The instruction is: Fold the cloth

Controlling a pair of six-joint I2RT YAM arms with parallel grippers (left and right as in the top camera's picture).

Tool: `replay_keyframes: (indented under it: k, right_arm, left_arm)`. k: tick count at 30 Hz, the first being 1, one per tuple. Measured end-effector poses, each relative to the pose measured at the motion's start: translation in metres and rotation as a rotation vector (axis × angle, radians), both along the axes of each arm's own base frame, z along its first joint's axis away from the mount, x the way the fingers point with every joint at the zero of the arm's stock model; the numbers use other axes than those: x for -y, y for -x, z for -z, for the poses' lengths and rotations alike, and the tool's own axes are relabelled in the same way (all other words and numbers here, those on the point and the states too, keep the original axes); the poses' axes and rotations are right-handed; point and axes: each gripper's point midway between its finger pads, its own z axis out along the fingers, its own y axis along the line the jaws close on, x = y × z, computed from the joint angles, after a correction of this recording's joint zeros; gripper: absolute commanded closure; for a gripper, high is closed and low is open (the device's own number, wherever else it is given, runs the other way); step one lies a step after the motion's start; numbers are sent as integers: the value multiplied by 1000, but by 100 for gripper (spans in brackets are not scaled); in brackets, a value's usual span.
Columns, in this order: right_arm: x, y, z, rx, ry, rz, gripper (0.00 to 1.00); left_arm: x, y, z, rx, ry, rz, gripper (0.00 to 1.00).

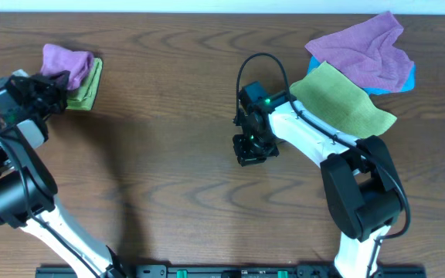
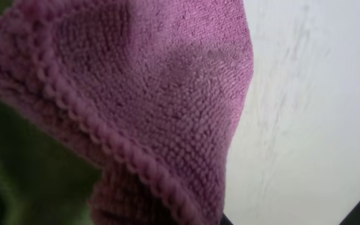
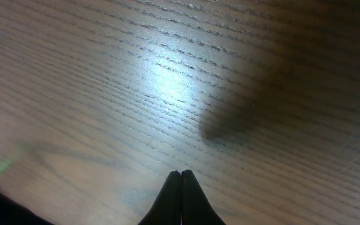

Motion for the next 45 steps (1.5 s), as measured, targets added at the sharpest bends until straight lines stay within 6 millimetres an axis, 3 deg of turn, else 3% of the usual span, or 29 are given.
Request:
replay_keyframes:
  k: [4, 14, 15, 17, 26, 30, 38, 42, 45]
  right_arm:
    - [0, -1, 0, 1, 0, 5, 98]
    - [-5, 0, 0, 8, -4, -2, 98]
    - [-6, 1, 0, 9, -5, -5, 98]
    - [-8, 2, 0, 9, -5, -9, 98]
    - [-10, 3, 0, 9, -6, -16, 98]
    - [-12, 6, 0, 9, -6, -25, 99]
    - [-12, 17, -1, -29, 8, -35, 98]
    - [-4, 29, -6, -81, 37, -35, 99]
    - [4, 33, -24, -78, 68, -38, 98]
  left_arm:
    - [-8, 5, -1, 5, 11, -2, 94]
    - [10, 6, 6, -35, 49, 39, 94]
    - [11, 8, 10, -52, 59, 39, 68]
    - [12, 10, 13, -68, 65, 42, 3]
    - [7, 18, 9, -57, 99, 62, 5]
    - [0, 32, 6, -97, 136, 54, 5]
    - [6, 98, -21, -293, 105, 62, 5]
    - [23, 133, -37, -369, 53, 117, 5]
    - [41, 161, -53, -407, -14, 189, 5]
